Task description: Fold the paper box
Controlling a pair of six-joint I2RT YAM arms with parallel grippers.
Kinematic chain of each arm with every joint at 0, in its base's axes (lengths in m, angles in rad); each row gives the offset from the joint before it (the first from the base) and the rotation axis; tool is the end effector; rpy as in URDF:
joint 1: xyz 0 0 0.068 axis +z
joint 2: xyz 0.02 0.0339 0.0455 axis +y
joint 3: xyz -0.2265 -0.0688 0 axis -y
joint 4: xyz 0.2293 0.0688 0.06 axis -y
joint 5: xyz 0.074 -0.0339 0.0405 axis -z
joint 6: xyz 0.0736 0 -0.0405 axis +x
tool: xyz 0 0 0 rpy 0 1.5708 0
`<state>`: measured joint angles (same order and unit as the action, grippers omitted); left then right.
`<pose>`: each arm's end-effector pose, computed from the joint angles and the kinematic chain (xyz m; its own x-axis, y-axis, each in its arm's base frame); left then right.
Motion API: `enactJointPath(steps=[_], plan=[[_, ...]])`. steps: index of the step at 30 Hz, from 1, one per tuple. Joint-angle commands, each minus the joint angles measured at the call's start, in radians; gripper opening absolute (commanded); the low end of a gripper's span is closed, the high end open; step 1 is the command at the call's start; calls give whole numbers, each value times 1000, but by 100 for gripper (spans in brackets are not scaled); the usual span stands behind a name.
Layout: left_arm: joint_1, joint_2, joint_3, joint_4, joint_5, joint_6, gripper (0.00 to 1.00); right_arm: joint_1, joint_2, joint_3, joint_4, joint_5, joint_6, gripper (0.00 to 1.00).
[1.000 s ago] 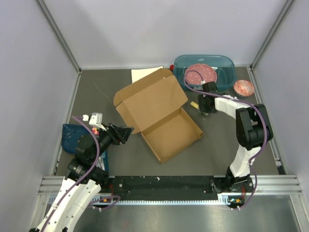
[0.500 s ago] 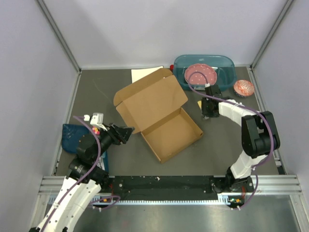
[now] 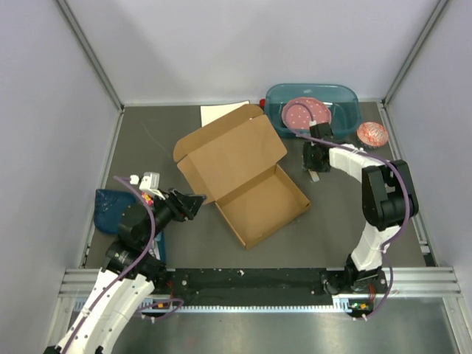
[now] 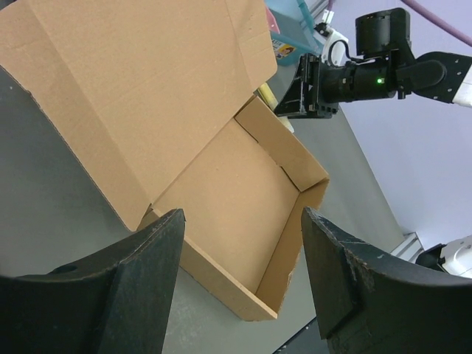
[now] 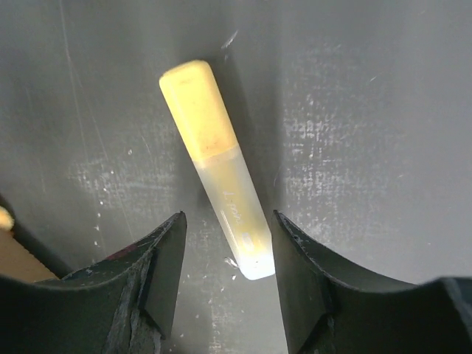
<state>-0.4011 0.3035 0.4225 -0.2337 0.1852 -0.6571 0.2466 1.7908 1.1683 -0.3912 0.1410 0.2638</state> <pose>0.1510 -0.0788 0.2512 -0.4207 -0.4737 -0.7737 0.3728 0.6872 -0.6235 0.3597 0.0799 0.1249 -0.8389 0.0551 -0.5415 0.0509 0.9984 0.0227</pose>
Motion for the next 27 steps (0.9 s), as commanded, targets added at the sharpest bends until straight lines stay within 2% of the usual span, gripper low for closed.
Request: enactJointPath(steps=[1,3,6,7,10,13,18,19,22,24,27], plan=[[-2,-1,15,31,-12,2,70,3,28,1,3,-34,14,49],[-4,9,19,37,-10,5,70,2,30,-15,3,-35,28,47],[-2,26,25,48,-4,4,70,3,12,-45,3,-38,49,34],[-2,26,25,54,-3,4,70,2,6,-62,3,-35,57,25],[-2,28,24,68,-4,2,70,3,-37,-97,5,-31,78,15],[-2,36,27,73,-3,1,70,3,-114,-127,3,3,103,10],[-2,46,56,73,-19,13,70,2,-310,-141,-9,74,133,8],[-2,48,65,67,-27,26,70,2,-400,-142,-14,78,135,8],[-2,43,103,53,-69,53,71,16,-528,-134,-24,22,144,9],[-2,46,125,47,-84,62,71,52,-628,-127,-46,8,137,9],[-2,57,153,45,-87,67,71,179,-712,-131,-63,-46,133,9]])
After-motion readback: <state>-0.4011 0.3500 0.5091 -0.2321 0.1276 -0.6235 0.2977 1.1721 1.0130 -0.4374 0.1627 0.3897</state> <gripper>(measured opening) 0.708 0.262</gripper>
